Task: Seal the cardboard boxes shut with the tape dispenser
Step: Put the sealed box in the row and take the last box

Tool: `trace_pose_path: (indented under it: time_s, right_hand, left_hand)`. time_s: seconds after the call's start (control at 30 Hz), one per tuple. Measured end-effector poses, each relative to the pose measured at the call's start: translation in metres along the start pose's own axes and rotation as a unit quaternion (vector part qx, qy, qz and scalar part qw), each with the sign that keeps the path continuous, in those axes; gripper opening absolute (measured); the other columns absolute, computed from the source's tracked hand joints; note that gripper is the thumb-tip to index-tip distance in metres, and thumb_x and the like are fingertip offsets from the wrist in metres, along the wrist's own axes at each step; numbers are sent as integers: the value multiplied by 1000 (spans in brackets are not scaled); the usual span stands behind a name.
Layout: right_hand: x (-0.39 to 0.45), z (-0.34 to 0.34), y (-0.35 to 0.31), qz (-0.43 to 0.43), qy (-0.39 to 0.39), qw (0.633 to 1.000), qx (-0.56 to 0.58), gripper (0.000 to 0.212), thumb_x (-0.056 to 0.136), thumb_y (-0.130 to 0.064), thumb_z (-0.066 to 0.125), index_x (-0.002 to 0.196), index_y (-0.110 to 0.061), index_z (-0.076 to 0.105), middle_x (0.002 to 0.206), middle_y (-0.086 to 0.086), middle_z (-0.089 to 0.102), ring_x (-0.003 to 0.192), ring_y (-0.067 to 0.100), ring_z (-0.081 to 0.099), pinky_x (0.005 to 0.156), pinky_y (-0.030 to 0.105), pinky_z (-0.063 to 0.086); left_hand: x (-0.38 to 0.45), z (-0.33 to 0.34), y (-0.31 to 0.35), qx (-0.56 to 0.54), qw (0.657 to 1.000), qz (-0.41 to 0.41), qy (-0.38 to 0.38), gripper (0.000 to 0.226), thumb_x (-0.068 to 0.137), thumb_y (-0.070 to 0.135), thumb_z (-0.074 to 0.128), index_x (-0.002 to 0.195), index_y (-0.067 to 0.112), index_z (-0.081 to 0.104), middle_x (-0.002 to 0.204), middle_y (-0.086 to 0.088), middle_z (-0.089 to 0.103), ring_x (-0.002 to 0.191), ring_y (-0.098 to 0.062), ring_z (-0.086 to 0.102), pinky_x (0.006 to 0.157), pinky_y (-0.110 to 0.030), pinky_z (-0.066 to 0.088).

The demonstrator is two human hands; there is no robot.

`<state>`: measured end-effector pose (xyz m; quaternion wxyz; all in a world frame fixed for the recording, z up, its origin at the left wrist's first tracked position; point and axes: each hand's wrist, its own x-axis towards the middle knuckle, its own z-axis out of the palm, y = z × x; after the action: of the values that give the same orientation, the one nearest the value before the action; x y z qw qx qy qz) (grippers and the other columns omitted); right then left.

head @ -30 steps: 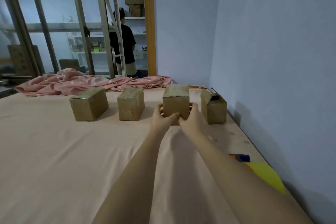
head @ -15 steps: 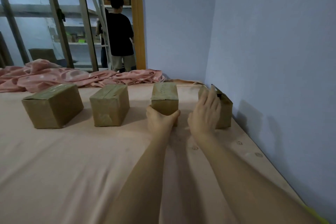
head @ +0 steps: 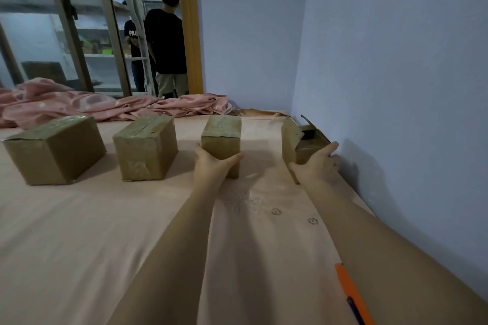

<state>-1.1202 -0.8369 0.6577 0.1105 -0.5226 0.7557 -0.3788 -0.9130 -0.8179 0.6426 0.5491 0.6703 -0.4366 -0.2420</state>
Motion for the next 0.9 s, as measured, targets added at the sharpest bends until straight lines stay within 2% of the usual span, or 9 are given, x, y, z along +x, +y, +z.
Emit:
trace_pose_path:
  time_s: [0.13,0.23,0.4,0.5,0.63,0.7,0.77,0.8,0.9]
  right_hand:
    - [-6,-18,-13,19,-1,1000,14,106,71,-41,76,143,-1,9,138,22,33,124,37,37,94,44,40]
    - [-19,-42,-25,7,17,1000,22,89,70,-39,75,133,-1,24,129,19,40,118,36,42,86,40,42]
    - [-44,-103,-53,-20,45,998,44,82,73,-43,71,130,-3,27,126,16,41,114,34,44,82,41,44]
    - [-63,-142,-63,-34,48,996,72,80,74,-45,69,128,-4,28,125,15,41,114,34,44,76,38,40]
    - [-90,-183,-60,-61,9,995,83,83,71,-40,74,129,-5,27,124,14,42,113,33,47,82,37,42]
    - [-99,-204,-59,-90,-17,992,88,83,69,-39,77,127,-6,28,122,13,46,109,31,51,81,36,44]
    - [-106,-224,-60,-127,-50,985,103,79,67,-37,78,123,-8,30,117,9,49,105,27,54,79,36,48]
    - [-109,-234,-61,-142,-71,980,123,77,66,-36,78,121,-10,31,114,6,50,102,25,54,77,36,48]
    - [-122,-259,-67,-153,-170,947,225,74,62,-32,83,115,-16,34,107,0,50,94,18,54,67,31,49]
  left_hand:
    - [-5,-16,12,43,999,-26,-19,142,52,61,83,149,16,-11,155,-14,14,139,-35,24,109,-49,28]
    - [-13,-35,32,76,997,-32,-4,140,55,62,81,150,17,-11,156,-14,9,139,-37,24,108,-51,29]
    - [-41,-72,85,64,998,5,3,132,61,54,82,151,17,-7,157,-15,6,139,-37,24,107,-50,35]
    - [-66,-93,115,70,996,54,-16,126,62,54,81,151,12,2,157,-15,11,141,-33,21,109,-48,32]
    - [-100,-114,145,55,995,58,-63,127,61,54,81,150,5,5,155,-14,21,140,-31,25,111,-47,31]
    - [-116,-123,156,41,993,56,-93,122,64,48,82,149,2,8,153,-11,28,138,-29,31,108,-38,36]
    - [-131,-133,167,17,990,74,-122,100,66,39,84,142,-1,31,144,-13,43,130,-27,44,97,-24,45]
    - [-139,-138,172,23,988,86,-130,95,61,44,85,136,4,42,136,-12,51,124,-26,50,98,-27,45]
    - [-163,-153,184,72,983,74,-151,126,38,72,80,138,9,38,136,-7,51,122,-25,52,103,-37,40]
